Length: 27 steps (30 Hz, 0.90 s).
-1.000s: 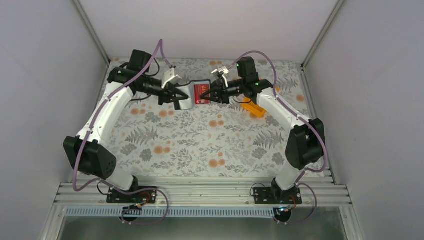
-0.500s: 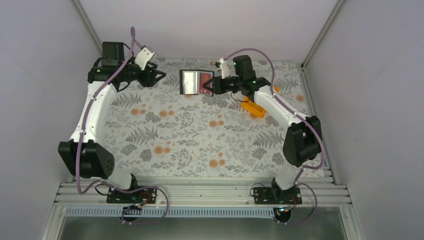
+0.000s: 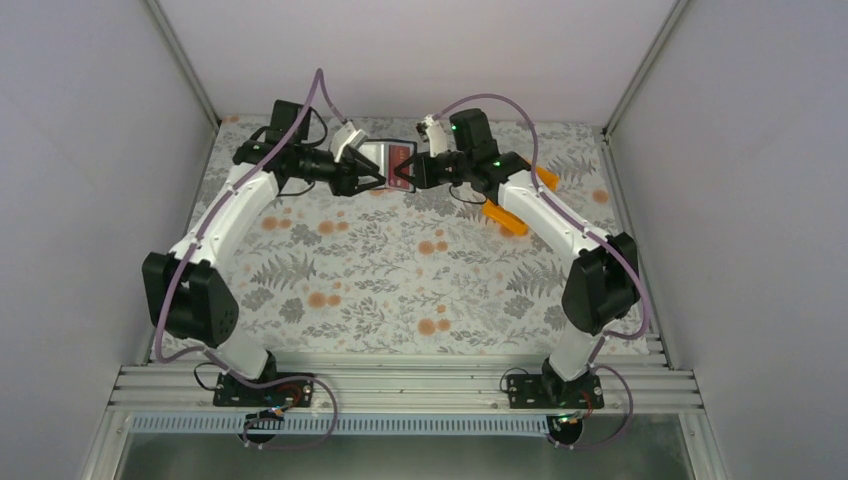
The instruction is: Take the credit cards out of the card holder
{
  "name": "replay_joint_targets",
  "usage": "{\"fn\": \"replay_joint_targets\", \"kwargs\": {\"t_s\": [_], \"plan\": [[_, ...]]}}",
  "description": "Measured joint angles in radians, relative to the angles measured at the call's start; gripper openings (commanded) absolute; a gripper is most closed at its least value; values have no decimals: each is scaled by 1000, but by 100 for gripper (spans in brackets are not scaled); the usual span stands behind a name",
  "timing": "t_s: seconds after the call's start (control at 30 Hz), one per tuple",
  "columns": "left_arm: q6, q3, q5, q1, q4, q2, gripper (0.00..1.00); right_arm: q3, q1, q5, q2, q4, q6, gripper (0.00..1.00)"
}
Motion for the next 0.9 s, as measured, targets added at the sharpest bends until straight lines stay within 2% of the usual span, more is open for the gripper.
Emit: {"fn": "replay_joint_targets", "kwargs": {"t_s": [0.2, 0.4, 0.9], "plan": [[-77, -40, 5, 3, 70, 52, 37, -2, 3, -83, 0, 45, -13, 4], [-119, -40, 31, 27, 107, 52, 37, -16, 9, -132, -4, 87, -38, 4], [-105, -40, 87, 43, 93, 24, 33, -38, 0, -256, -8, 162, -52, 4]]}}
